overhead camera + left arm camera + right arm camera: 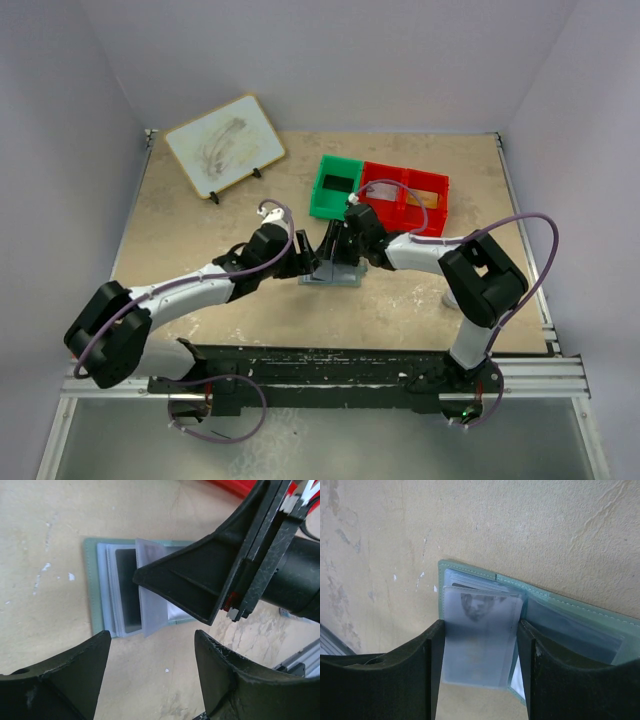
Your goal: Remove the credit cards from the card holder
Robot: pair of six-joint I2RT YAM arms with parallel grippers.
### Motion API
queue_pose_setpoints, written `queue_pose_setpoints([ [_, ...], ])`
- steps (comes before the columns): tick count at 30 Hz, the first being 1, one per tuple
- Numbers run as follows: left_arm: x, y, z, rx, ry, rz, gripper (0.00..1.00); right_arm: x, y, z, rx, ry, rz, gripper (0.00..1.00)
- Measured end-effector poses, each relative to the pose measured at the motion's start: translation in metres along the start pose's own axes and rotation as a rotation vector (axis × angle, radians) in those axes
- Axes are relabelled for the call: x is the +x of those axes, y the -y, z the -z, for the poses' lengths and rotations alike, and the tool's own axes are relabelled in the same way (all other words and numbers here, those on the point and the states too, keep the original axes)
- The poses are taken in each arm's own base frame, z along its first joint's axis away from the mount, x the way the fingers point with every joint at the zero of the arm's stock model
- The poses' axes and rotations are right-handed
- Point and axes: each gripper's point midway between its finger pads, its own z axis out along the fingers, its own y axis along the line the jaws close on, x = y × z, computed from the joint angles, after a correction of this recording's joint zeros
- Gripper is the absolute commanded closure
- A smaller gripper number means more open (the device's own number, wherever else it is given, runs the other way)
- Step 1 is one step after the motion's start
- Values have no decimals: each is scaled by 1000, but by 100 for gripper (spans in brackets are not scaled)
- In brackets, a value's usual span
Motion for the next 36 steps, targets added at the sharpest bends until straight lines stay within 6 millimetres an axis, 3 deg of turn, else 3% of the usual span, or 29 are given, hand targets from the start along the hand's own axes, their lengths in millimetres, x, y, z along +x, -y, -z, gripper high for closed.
queue_pose_setpoints([
  [10,25,7,-23,68,-96,4,55,0,0,0,-6,-1,-9,45],
  [16,35,0,-31,53,-126,4,60,2,-2,1,-16,-14,-9,44],
  [22,42,-5,-39,40,-143,17,77,3,-2,1,-17,-16,-9,44],
  [25,46,-4,-42,50,-158,23,85,3,-2,1,-17,-17,-9,38],
  [31,46,2,-42,75,-165,30,84,7,-4,10,-18,-43,-7,23],
  [36,41,8,-43,84,-167,19,76,-3,-7,20,25,-38,-1,19],
])
